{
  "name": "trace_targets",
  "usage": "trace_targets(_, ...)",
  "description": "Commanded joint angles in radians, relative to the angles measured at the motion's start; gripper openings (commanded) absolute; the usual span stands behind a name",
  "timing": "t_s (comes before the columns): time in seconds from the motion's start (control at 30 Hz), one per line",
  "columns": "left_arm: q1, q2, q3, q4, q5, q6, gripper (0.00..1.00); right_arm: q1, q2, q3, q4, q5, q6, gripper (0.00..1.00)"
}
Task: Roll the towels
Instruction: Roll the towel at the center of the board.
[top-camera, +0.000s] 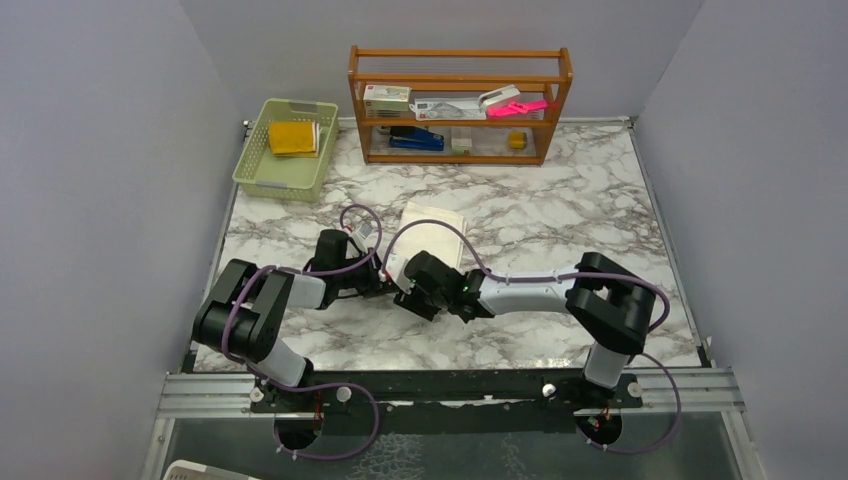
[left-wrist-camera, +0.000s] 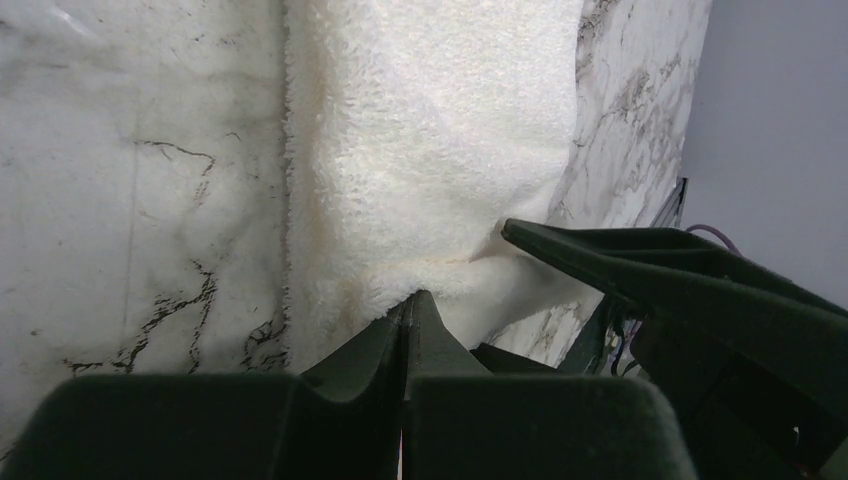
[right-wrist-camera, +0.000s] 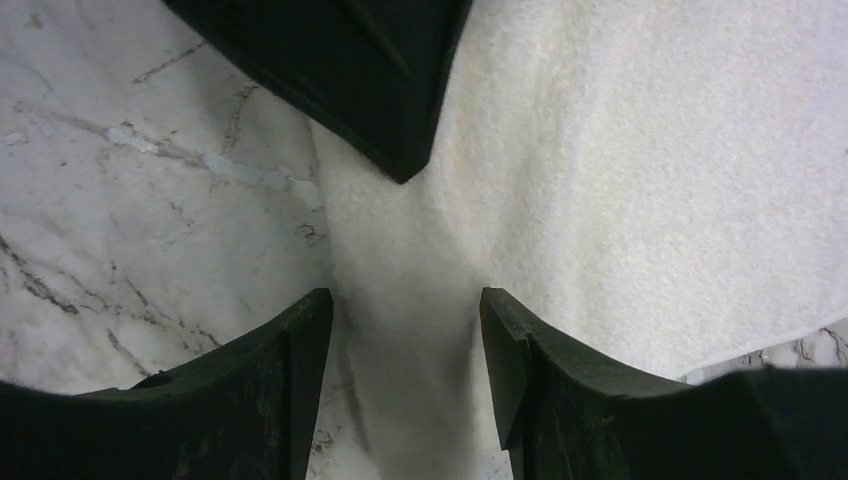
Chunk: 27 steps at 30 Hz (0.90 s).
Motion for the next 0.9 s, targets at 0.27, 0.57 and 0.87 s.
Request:
trace_targets(0.27, -0.007, 0.060, -0.017, -0.147, -0.160, 0.077, 0.00, -0.032, 0.131, 0.060, -0.187, 0.003, 0.052, 0.45)
trace_targets(0.57, -0.007, 0.055, 0.009, -0.164, -0.142, 0.064, 0.00, -0.032, 0.193, 0.100, -0.258, -0.044, 0.062, 0.23)
trace_targets(0.87, 0.028, -0.074, 0.133, -0.352, -0.126, 0.096, 0.21, -0.062, 0.128, 0.135, -0.265, -0.239, 0.144, 0.01)
